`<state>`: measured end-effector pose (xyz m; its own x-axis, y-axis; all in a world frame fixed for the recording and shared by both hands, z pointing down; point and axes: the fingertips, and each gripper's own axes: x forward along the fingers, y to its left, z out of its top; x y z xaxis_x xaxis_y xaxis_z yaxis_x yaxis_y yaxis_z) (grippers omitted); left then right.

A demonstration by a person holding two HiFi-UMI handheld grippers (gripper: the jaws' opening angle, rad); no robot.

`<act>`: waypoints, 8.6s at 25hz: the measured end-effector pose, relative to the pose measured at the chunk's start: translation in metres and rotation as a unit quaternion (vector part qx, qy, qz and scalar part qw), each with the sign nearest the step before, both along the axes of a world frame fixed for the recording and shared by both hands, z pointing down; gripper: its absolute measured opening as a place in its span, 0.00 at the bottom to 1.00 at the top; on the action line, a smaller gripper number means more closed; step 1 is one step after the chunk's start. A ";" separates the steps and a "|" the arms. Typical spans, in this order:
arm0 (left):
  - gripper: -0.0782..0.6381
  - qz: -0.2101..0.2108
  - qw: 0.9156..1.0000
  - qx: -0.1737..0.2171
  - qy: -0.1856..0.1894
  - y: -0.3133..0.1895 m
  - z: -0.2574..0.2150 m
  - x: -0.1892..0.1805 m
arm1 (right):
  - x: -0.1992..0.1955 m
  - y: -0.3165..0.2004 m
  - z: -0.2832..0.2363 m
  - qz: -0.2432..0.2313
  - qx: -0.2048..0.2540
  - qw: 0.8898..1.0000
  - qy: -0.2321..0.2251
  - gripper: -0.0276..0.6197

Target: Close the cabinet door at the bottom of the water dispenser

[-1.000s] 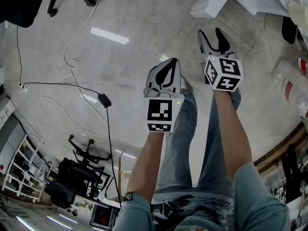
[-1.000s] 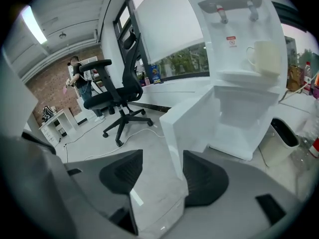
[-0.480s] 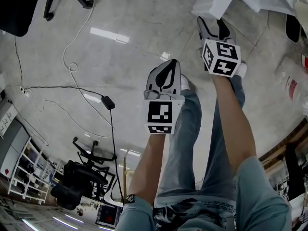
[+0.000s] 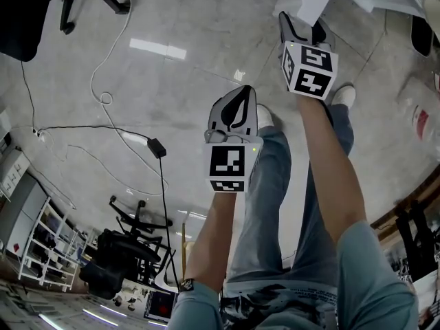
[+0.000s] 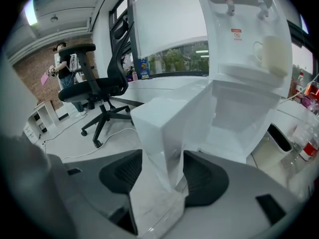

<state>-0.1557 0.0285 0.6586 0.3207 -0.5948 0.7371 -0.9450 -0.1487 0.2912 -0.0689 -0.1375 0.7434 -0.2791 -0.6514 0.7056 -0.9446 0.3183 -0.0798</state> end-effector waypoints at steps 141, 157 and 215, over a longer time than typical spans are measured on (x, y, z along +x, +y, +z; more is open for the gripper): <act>0.12 0.072 0.995 0.068 0.001 -0.091 -0.063 0.270 | 0.366 -0.044 -0.075 0.047 0.022 0.998 0.029 0.14; 0.12 0.095 0.985 0.141 0.002 -0.075 -0.160 0.208 | 0.249 0.024 -0.192 0.029 0.054 0.994 -0.086 0.09; 0.12 -0.056 0.906 0.412 -0.081 -0.043 -0.647 0.092 | 0.120 0.102 -0.733 -0.141 0.331 0.923 -0.134 0.09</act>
